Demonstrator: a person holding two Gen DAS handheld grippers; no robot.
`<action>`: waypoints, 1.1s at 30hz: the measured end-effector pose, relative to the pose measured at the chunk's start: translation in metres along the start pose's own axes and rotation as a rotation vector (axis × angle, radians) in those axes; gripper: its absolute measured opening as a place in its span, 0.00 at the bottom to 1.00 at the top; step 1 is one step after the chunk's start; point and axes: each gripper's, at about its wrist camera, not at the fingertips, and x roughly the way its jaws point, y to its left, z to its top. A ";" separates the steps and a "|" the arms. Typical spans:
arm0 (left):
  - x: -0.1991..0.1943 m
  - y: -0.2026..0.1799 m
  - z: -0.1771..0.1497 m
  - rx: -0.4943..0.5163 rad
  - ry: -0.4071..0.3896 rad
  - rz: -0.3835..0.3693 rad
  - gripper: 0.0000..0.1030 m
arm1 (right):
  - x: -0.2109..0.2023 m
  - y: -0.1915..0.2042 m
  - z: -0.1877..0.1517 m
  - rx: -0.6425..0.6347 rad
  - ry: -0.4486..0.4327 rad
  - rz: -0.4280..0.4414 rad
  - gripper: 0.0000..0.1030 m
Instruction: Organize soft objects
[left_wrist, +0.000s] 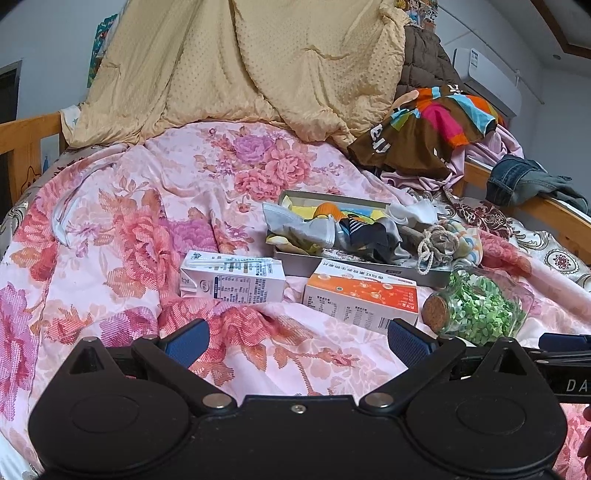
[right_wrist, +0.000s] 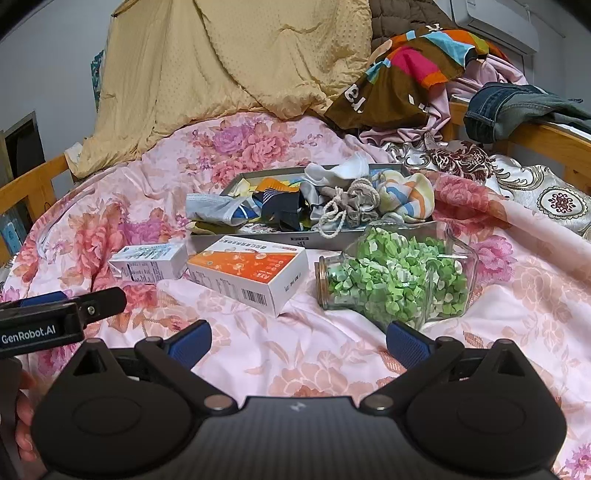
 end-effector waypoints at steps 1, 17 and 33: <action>0.000 0.000 0.001 -0.001 0.001 0.000 0.99 | 0.000 0.000 0.000 -0.001 0.002 -0.001 1.00; 0.001 0.000 -0.002 -0.001 0.002 0.000 0.99 | 0.001 0.000 0.000 -0.005 0.009 -0.003 1.00; 0.001 0.000 -0.001 -0.001 0.003 0.000 0.99 | 0.001 0.001 -0.001 -0.006 0.011 -0.003 1.00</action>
